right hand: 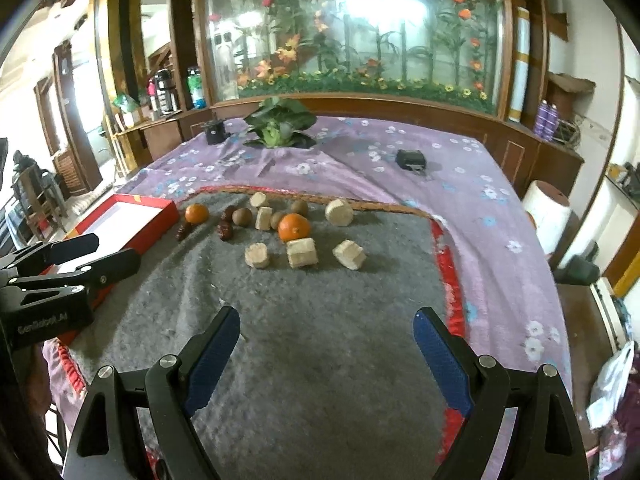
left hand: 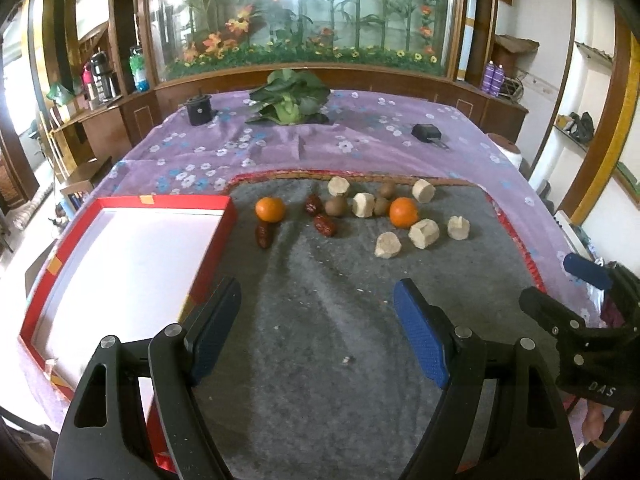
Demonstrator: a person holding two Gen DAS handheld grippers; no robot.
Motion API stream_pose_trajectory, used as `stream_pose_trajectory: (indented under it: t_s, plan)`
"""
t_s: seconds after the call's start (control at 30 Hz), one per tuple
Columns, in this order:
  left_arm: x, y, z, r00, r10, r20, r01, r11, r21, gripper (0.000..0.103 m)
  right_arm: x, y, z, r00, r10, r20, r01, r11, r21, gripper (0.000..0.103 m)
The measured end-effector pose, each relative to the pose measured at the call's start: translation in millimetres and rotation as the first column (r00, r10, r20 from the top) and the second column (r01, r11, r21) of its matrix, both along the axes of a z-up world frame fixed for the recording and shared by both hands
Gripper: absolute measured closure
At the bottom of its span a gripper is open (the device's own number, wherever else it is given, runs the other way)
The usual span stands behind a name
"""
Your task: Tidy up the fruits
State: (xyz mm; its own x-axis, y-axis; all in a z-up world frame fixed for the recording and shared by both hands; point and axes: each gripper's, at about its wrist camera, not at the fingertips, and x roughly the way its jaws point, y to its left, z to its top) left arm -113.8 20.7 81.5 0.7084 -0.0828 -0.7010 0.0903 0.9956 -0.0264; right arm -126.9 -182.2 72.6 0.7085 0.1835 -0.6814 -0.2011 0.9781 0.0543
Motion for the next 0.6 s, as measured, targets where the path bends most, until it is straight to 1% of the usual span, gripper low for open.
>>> stream_pose_trajectory:
  t_s: [0.1,0.27,0.37,0.5,0.6]
  plan:
    - [-8.0,-1.9,3.8,1.0,-0.005,0.022,0.005,1.0,-0.009,0.023,-5.9,-4.7,2.9,1.0,-0.004,0.003,0.004,1.0,0.01,0.015]
    - [-20.5,-0.9,4.6,1.0,0.002,0.019,-0.002,1.0,-0.008,0.023,-17.3,-4.2,9.8,1.0,-0.001,0.019,0.0,1.0,0.029,0.015]
    - [-25.3,2.0,7.3,0.999,0.015,0.035,-0.015,1.0,-0.001,0.023,-25.4,-1.8,13.7,1.0,0.007,0.03,-0.008,0.999,0.031,0.015]
    - [-26.2,4.6,7.7,1.0,-0.001,0.026,0.002,1.0,-0.014,0.023,-34.0,-0.8,17.1,0.999,-0.003,0.048,0.002,1.0,0.019,0.015]
    - [-27.2,3.3,10.5,0.999,-0.021,0.036,0.021,1.0,0.001,0.023,-34.9,-5.6,16.3,0.999,-0.035,0.037,0.033,0.998,0.062,0.015]
